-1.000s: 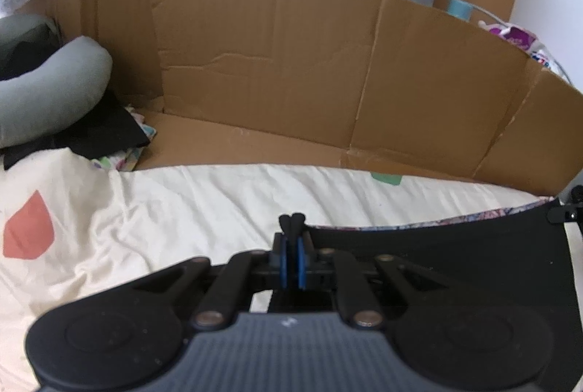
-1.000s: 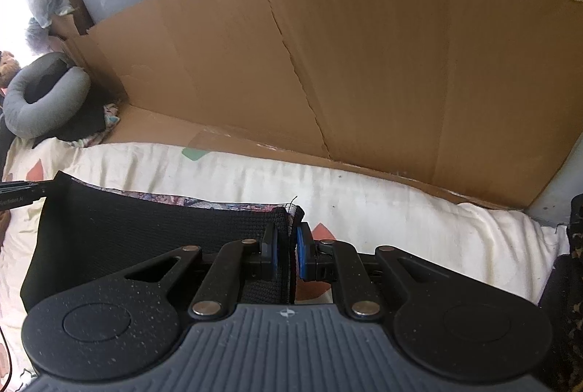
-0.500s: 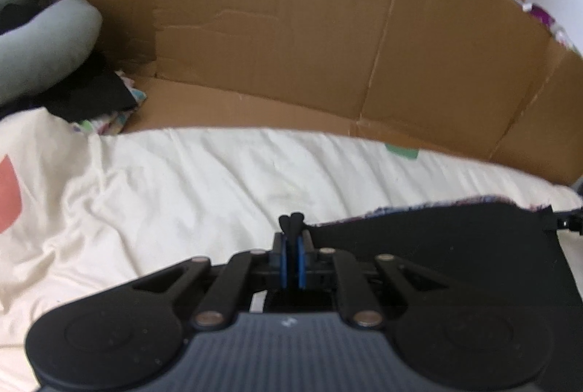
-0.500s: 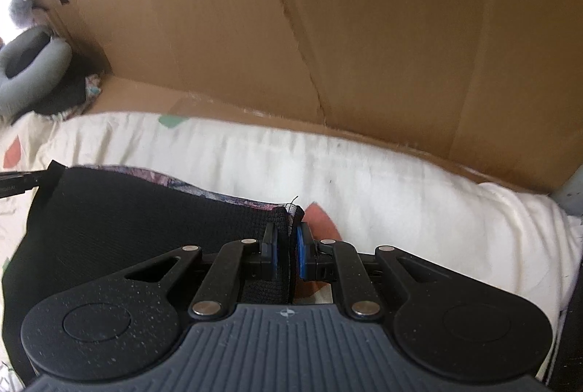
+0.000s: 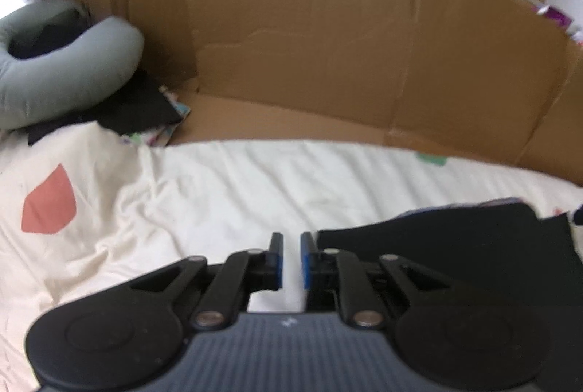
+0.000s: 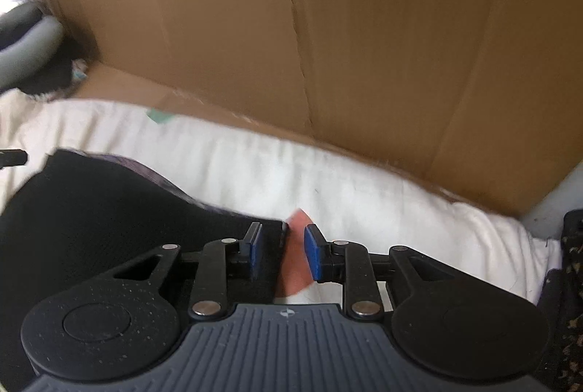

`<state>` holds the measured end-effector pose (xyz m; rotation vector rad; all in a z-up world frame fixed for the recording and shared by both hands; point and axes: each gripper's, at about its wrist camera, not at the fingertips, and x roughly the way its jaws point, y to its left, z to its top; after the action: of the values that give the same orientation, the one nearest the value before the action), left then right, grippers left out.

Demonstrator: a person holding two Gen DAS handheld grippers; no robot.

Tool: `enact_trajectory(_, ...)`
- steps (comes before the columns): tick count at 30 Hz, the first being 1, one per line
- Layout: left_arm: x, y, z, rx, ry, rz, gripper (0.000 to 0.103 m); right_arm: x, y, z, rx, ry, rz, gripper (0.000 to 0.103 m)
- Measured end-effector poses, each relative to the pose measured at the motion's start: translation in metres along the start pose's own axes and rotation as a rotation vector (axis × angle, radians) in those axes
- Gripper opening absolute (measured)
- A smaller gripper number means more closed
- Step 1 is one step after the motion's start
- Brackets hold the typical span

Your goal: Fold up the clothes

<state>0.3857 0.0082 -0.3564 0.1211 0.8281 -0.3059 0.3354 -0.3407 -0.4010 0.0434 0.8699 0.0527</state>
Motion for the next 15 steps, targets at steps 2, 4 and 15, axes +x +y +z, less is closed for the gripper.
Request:
enact_trajectory(2,-0.008,-0.009,0.002,-0.037,0.008,-0.043,0.011,-0.009,0.008,0.004,-0.014,-0.029,0.023,0.031)
enact_trajectory(4,-0.013,-0.024,0.003,-0.035,-0.002,-0.088,0.011,-0.015,0.017,0.007,-0.009,-0.045,0.106,0.031)
enact_trajectory(15,-0.010,-0.072,0.000,0.035,0.019,-0.168,0.011,-0.005,0.073,0.002,-0.120,-0.023,0.240,0.021)
